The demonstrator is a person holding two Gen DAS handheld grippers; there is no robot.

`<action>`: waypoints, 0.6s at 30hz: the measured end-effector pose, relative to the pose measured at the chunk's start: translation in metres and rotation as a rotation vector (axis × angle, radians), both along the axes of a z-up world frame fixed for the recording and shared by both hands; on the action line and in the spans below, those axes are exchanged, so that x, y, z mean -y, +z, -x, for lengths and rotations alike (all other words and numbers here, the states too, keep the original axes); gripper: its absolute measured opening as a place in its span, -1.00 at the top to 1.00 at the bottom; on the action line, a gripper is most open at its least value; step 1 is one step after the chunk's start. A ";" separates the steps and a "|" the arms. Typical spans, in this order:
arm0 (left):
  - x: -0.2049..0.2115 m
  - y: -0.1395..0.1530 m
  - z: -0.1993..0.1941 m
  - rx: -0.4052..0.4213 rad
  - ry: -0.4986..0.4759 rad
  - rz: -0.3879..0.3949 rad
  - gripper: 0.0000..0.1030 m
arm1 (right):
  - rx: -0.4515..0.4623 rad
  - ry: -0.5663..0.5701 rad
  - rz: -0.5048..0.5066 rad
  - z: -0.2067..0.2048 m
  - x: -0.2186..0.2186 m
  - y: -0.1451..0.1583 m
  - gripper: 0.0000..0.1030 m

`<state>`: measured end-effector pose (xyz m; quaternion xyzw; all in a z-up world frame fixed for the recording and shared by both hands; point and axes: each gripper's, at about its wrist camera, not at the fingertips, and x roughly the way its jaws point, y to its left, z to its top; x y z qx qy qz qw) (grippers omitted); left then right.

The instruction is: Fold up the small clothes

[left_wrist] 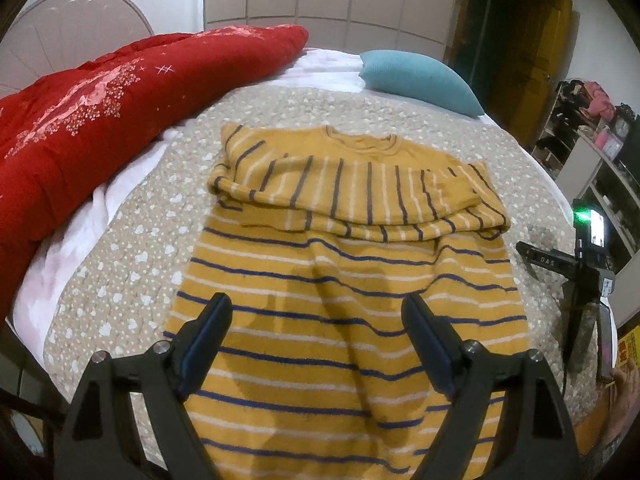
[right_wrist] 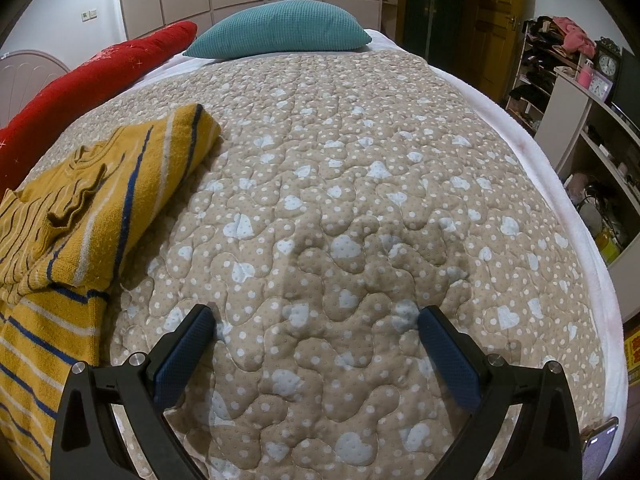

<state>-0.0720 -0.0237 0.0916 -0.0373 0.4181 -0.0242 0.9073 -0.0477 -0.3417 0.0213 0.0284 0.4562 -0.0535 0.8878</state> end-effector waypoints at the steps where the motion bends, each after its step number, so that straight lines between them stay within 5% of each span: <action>1: -0.001 -0.001 0.000 -0.001 0.002 0.000 -0.66 | 0.000 0.000 0.000 0.000 0.000 0.000 -1.00; 18: -0.007 -0.008 0.002 -0.009 0.022 -0.007 -0.66 | 0.000 0.000 0.000 0.000 0.000 0.000 -1.00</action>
